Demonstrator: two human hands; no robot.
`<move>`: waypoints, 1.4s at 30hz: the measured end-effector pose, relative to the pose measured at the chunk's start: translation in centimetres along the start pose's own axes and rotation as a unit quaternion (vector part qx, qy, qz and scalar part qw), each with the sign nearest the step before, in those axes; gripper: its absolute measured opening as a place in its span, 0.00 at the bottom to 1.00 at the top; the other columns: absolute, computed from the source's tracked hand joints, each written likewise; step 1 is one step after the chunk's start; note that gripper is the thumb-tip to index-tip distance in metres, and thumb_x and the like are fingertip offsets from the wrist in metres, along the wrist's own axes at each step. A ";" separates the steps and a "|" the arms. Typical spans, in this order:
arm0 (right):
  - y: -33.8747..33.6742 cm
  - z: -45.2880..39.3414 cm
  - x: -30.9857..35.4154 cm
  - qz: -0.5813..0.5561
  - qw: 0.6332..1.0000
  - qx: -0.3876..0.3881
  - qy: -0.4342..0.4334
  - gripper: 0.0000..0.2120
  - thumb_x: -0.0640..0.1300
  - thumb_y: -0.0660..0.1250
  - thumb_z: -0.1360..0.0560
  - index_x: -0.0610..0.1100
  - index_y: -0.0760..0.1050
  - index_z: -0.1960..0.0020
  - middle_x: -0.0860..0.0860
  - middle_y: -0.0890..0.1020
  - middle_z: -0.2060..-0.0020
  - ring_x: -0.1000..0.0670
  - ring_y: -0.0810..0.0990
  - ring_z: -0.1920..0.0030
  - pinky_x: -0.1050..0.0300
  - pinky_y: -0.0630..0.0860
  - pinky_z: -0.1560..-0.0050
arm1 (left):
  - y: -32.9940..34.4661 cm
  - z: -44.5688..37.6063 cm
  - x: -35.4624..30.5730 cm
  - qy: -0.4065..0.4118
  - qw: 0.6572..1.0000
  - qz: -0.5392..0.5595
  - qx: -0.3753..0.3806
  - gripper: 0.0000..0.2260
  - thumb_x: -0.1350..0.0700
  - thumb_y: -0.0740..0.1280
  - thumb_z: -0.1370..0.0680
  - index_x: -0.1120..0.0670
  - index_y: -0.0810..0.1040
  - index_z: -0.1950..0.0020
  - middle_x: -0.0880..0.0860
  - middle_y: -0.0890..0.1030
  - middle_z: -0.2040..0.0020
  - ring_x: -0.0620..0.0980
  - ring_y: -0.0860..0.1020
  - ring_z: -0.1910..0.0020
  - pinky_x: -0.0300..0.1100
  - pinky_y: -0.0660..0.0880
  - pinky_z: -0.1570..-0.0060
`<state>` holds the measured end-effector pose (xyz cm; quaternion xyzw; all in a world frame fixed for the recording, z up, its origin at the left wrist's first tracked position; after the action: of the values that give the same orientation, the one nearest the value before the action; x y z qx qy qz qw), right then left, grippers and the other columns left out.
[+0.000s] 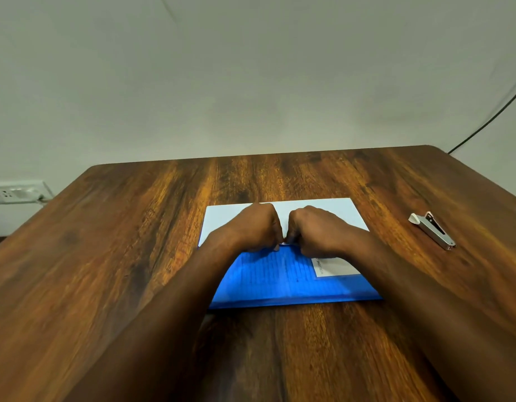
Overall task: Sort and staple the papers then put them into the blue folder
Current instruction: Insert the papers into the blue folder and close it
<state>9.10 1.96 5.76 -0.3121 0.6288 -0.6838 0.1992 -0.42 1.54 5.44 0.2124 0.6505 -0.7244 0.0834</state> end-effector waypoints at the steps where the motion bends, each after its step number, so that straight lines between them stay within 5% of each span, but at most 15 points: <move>1: 0.0 0.2 0.1 -0.004 1.000 0.002 0.000 0.16 0.35 0.74 0.26 0.47 0.86 0.40 0.52 0.87 0.45 0.51 0.83 0.48 0.59 0.79 0.51 | 0.1 0.3 0.0 0.000 1.000 0.001 -0.003 0.09 0.61 0.78 0.26 0.54 0.90 0.46 0.52 0.88 0.47 0.49 0.84 0.48 0.47 0.80 0.40; 5: 0.0 1.4 0.1 -0.033 0.999 -0.017 0.025 0.14 0.40 0.74 0.23 0.45 0.85 0.38 0.51 0.85 0.44 0.50 0.82 0.47 0.62 0.77 0.50 | 0.5 1.9 0.4 -0.003 0.999 0.025 -0.043 0.11 0.57 0.79 0.25 0.54 0.88 0.42 0.51 0.86 0.41 0.48 0.82 0.45 0.38 0.76 0.46; 11: 1.4 3.7 -0.5 -0.010 0.996 -0.078 0.053 0.18 0.54 0.68 0.19 0.51 0.80 0.31 0.53 0.77 0.45 0.52 0.75 0.45 0.58 0.72 0.49 | 2.3 4.4 1.1 -0.001 0.992 -0.002 -0.126 0.20 0.48 0.75 0.22 0.50 0.81 0.31 0.49 0.79 0.30 0.49 0.76 0.33 0.44 0.73 0.30; 21: 2.1 5.9 0.2 0.118 0.975 -0.090 0.166 0.29 0.64 0.54 0.17 0.49 0.65 0.22 0.44 0.69 0.26 0.42 0.68 0.28 0.40 0.67 0.30 | 2.7 7.7 3.8 -0.136 0.973 -0.107 -0.155 0.38 0.30 0.58 0.19 0.48 0.52 0.15 0.56 0.53 0.15 0.59 0.53 0.16 0.72 0.49 0.22; 29: 1.2 10.2 -6.1 0.093 0.912 -0.116 0.383 0.49 0.80 0.51 0.27 0.44 0.65 0.22 0.41 0.71 0.26 0.39 0.72 0.29 0.37 0.73 0.35 | 1.1 11.3 6.5 -0.240 0.947 -0.126 -0.173 0.44 0.25 0.53 0.21 0.53 0.52 0.16 0.58 0.59 0.17 0.61 0.62 0.20 0.72 0.62 0.26; 42: 1.4 10.7 -8.6 -0.081 0.884 -0.150 0.435 0.50 0.77 0.73 0.39 0.45 0.71 0.30 0.40 0.73 0.32 0.39 0.75 0.34 0.41 0.79 0.39 | 0.7 13.0 7.5 -0.267 0.938 -0.068 -0.212 0.42 0.27 0.62 0.23 0.54 0.62 0.20 0.60 0.68 0.22 0.61 0.67 0.25 0.58 0.70 0.28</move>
<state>22.46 -0.36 3.02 -0.0592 0.7203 -0.6617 -0.1996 -9.44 -10.09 2.51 -0.0562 0.7554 -0.6039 0.2478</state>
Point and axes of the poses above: each hand's wrist, its own z-axis away from the middle knuckle, its own y-axis out of the palm, x = y × z, the point moved 9 cm from there along -z, towards the middle knuckle
